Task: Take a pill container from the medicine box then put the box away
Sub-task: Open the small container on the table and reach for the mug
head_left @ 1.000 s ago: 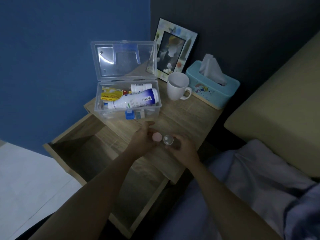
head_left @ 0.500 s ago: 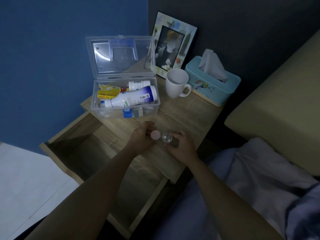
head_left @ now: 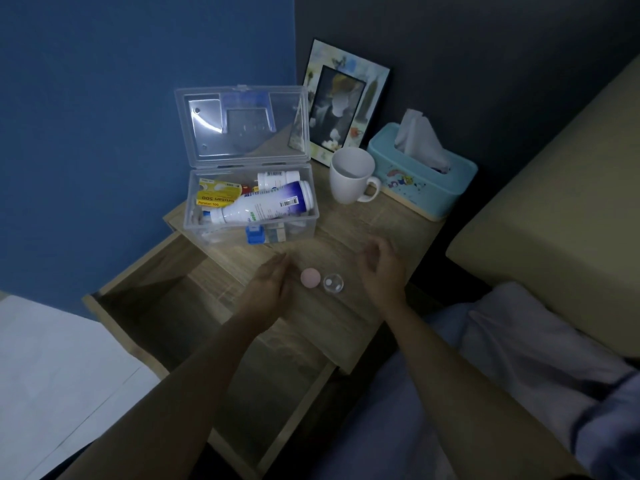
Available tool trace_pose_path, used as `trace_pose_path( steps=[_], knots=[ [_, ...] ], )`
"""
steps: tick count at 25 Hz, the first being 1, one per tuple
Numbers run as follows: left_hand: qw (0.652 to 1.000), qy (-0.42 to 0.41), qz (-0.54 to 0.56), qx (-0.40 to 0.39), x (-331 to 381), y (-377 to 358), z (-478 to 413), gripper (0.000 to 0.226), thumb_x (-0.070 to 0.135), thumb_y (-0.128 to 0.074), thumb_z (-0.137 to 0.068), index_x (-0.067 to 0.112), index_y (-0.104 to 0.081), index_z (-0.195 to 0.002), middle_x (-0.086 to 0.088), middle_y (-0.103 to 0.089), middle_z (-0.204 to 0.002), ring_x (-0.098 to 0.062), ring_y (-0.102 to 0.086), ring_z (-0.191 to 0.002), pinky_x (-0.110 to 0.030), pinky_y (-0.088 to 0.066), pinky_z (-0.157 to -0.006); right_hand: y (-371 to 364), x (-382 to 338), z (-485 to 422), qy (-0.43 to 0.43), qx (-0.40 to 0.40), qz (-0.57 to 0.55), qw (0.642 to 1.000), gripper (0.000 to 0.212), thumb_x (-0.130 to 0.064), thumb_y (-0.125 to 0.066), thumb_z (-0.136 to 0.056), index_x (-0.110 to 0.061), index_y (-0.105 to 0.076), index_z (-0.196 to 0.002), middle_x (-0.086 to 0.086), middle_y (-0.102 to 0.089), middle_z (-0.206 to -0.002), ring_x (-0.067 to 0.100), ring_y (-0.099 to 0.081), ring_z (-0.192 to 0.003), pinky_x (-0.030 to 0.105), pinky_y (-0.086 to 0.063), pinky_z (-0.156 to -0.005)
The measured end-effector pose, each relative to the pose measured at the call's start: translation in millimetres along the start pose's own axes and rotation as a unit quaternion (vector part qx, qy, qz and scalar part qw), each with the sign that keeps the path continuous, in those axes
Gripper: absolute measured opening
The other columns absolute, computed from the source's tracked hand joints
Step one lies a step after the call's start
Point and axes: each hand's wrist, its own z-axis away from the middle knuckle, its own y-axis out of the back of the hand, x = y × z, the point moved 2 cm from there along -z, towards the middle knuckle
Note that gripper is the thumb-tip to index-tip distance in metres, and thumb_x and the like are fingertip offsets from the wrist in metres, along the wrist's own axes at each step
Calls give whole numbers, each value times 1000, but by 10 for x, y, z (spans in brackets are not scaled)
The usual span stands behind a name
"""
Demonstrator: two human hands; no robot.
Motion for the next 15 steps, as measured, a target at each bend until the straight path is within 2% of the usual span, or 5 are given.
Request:
trace_pose_path(
  steps=[3,8,10,13,15],
  knots=[
    [990,-38,-123,-52,-130,-109,31,57,32,-30,-99,9,-13,-149,-11,-11,-160,-20,-4,-148,-29,-5,-117,42,-130,-392,-34,59,-5,998,50,-24,-53,-93,1,-40,-134,21,-46,-136,30,-46,-124,27,-35,-98],
    [984,-68,-158,-50,-221,-179,57,61,39,-26,-98,10,-8,-149,-8,-5,-160,-12,15,-138,-26,4,-112,45,-152,-903,-38,40,2,998,62,-29,-54,-92,1,-29,-141,21,-33,-148,30,-31,-137,31,-23,-111],
    [983,-75,-162,-52,-245,-185,39,61,39,-26,-98,10,-7,-149,-8,-4,-160,-12,15,-138,-26,5,-112,13,-159,-1020,-23,53,2,998,54,-29,-55,-92,1,-41,-135,21,-45,-140,31,-41,-130,30,-32,-104],
    [981,-78,-169,-57,-261,-177,31,63,39,-29,-98,10,-6,-149,-9,-3,-160,-12,16,-138,-26,6,-113,-35,-173,-1108,4,86,-19,996,31,-26,-54,-92,-3,-62,-111,18,-66,-111,30,-59,-104,23,-35,-73],
    [979,-81,-172,-69,-280,-172,28,65,40,-29,-97,11,-4,-149,-9,-2,-160,-13,17,-139,-26,6,-113,-62,-175,-1159,-12,99,-46,994,27,-25,-55,-92,-4,-64,-108,17,-68,-106,29,-61,-101,24,-36,-72]
  ],
)
